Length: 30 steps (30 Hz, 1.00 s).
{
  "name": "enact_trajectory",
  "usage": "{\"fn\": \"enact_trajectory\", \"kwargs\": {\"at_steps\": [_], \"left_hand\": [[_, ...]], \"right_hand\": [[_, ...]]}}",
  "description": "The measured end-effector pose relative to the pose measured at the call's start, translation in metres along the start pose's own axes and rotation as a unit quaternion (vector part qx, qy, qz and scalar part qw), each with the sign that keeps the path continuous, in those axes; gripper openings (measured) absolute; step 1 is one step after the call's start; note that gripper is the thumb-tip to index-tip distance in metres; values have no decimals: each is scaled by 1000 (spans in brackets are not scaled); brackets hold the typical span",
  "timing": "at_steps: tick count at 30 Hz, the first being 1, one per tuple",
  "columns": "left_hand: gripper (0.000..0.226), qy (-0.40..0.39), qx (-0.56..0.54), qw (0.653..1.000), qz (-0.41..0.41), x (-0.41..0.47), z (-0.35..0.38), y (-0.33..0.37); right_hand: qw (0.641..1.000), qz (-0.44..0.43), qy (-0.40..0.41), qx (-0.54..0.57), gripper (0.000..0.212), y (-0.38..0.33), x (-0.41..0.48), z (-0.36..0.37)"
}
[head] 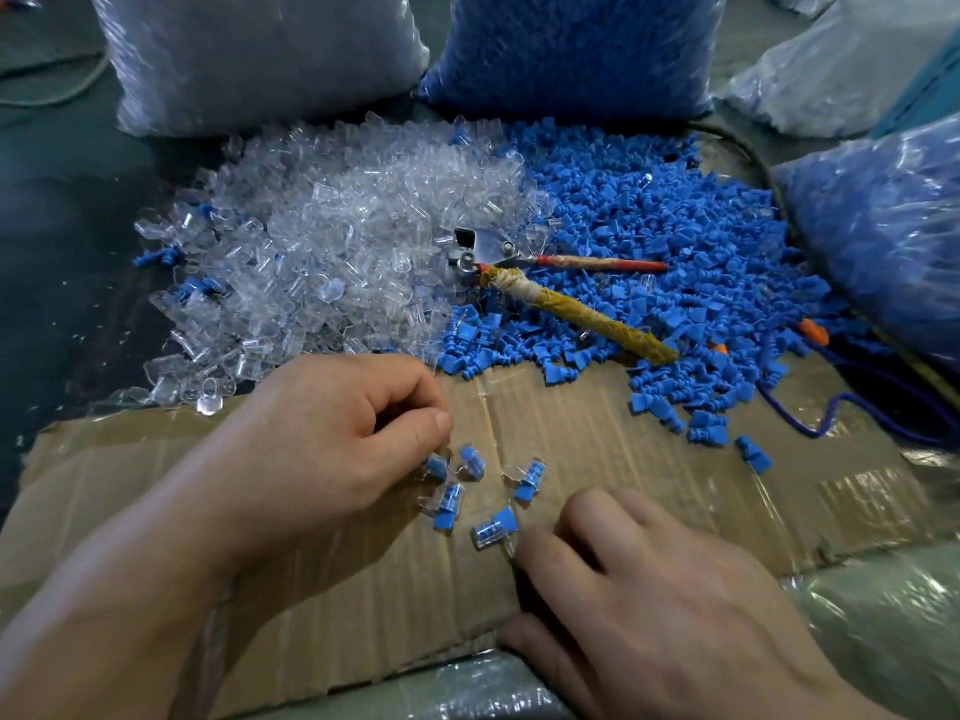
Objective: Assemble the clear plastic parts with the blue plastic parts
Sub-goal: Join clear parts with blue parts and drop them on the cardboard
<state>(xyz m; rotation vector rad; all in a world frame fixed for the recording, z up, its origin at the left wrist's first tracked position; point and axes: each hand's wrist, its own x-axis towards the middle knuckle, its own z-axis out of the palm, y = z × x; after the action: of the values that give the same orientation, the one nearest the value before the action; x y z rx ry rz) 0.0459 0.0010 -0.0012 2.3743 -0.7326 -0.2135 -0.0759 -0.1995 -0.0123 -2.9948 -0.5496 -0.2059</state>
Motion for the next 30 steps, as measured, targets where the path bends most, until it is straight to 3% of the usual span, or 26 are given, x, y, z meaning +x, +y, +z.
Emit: {"fn": "enact_trajectory", "kwargs": {"at_steps": [3, 11, 17, 21, 26, 30], "left_hand": [[14, 8, -21, 1000, -6, 0, 0, 1], [13, 99, -63, 992, 38, 1, 4, 6], [26, 57, -16, 985, 163, -2, 11, 14], [39, 3, 41, 976, 212, -2, 17, 17], [56, -62, 119, 963, 232, 0, 23, 20], [48, -78, 128, 957, 249, 0, 26, 21]], "right_hand": [[999, -37, -15, -15, 20, 6, -3, 0], [998, -43, 38, -14, 19, 27, -14, 4], [992, -115, 2, -53, 5, 37, -21, -2], [989, -132, 18, -70, 20, 43, -23, -4], [994, -90, 69, -2, 13, 49, -22, 4], [993, -84, 72, -36, 17, 57, -10, 5]]}}
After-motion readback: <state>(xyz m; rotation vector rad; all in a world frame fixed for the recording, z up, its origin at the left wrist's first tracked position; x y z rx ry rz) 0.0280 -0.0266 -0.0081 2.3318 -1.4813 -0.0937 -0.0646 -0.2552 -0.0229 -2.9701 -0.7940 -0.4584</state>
